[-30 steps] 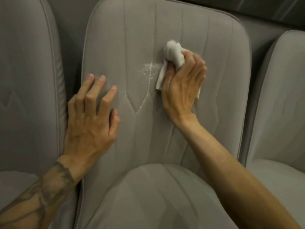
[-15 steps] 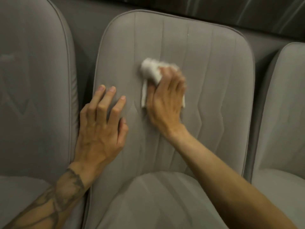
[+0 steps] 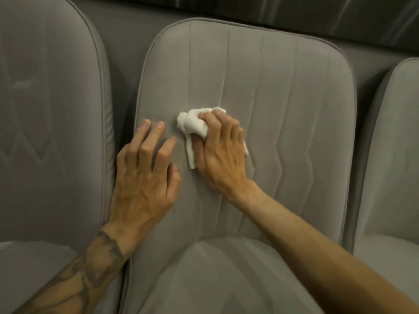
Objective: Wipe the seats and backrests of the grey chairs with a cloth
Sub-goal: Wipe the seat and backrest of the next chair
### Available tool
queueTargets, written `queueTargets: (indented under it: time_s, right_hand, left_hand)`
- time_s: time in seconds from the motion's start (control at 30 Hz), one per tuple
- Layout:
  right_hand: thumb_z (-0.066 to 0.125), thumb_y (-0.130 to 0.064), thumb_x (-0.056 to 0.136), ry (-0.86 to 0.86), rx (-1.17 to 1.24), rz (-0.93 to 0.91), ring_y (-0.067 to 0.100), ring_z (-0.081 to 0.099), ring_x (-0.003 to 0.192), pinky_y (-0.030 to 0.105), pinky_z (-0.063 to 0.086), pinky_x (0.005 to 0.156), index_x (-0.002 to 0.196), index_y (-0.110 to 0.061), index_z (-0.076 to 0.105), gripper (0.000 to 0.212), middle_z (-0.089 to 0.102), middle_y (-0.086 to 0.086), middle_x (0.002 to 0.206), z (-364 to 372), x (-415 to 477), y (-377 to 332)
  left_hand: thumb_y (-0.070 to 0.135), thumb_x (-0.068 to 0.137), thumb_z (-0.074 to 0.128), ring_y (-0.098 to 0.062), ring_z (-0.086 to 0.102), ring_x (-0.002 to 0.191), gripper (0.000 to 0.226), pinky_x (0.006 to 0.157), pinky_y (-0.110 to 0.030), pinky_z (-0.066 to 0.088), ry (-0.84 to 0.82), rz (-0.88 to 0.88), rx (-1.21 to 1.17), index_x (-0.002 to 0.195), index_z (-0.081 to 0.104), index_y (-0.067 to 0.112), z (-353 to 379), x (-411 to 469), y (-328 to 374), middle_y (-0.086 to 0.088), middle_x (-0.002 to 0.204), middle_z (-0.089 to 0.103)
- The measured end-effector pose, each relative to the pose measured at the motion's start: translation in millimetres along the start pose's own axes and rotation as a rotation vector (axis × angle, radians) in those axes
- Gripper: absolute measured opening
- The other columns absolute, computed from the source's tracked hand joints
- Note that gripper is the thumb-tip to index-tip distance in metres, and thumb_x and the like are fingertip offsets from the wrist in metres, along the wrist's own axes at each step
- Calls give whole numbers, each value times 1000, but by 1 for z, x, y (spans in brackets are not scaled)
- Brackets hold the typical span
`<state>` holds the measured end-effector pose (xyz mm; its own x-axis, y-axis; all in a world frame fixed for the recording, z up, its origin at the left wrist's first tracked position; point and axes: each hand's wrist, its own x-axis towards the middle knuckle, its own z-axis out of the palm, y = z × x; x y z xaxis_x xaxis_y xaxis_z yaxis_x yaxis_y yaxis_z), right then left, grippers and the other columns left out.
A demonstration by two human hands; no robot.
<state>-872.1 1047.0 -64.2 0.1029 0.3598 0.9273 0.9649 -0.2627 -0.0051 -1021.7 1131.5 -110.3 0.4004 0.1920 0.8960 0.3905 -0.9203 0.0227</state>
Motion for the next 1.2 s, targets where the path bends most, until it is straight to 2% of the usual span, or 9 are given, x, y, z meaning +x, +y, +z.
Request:
queueTargets:
  time_s: [0.1,0.23,0.43,0.5,0.63,0.73,0.83,1.03,1.2]
  right_hand:
    - [55,-32,99,47,-96,-76,30,52,110,39,39,96,128,-9,58,37,58,14,125,-13,43,33]
    - [52,-34,98,351,-139,236,26,51,105,39,42,91,124,-9,58,36,57,12,120,-15,103,46]
    - [50,-33,100,-23,-60,-22,30,51,113,38,37,98,126,-8,58,37,57,12,129,-9,10,13]
    - [48,-35,101,26,-119,-45,29,50,108,38,37,93,125,-12,57,35,56,10,126,-13,37,32]
    - [50,-32,99,249,-99,197,26,49,106,39,40,90,123,-12,55,32,55,10,122,-2,71,23]
    - [50,-28,100,84,17,96,33,50,118,41,37,102,129,-5,56,38,55,14,131,13,19,-13]
    - [50,-34,100,-42,20,-88,29,52,116,38,38,100,127,-9,58,38,56,11,131,-2,6,6]
    - [49,-32,99,206,-34,179,28,49,116,35,34,100,129,-11,53,37,53,8,130,14,31,12]
    - [56,-27,99,-29,55,51,31,54,113,39,41,99,128,-9,52,34,57,14,127,17,-70,-11]
  left_hand:
    - [20,101,51,-37,28,158,48,119,-58,36,3,0,-16,147,49,8,-1,1,0,-16,164,35]
    - [21,102,50,-37,28,158,47,119,-58,37,4,-4,-18,147,49,8,-1,1,0,-16,164,35]
    - [19,101,53,-38,30,157,47,116,-59,38,7,-4,-15,145,50,8,-2,1,1,-16,164,36]
    - [19,101,53,-37,29,158,47,117,-59,38,5,-1,-11,146,50,8,-2,1,0,-15,164,35]
    - [19,101,52,-37,29,158,47,117,-58,38,11,-7,-14,147,50,8,-1,1,0,-15,164,35]
    - [18,101,53,-37,30,158,46,120,-55,36,29,4,-23,146,50,6,-1,2,-1,-17,163,37]
    - [17,101,54,-36,29,158,46,122,-52,33,26,1,-38,145,49,6,-1,2,0,-17,164,37]
    - [20,103,51,-35,28,159,43,121,-54,35,35,11,-29,144,49,7,1,2,-1,-16,165,36]
    - [17,102,54,-36,29,158,43,121,-51,33,41,5,-27,143,52,5,0,2,-1,-18,163,40]
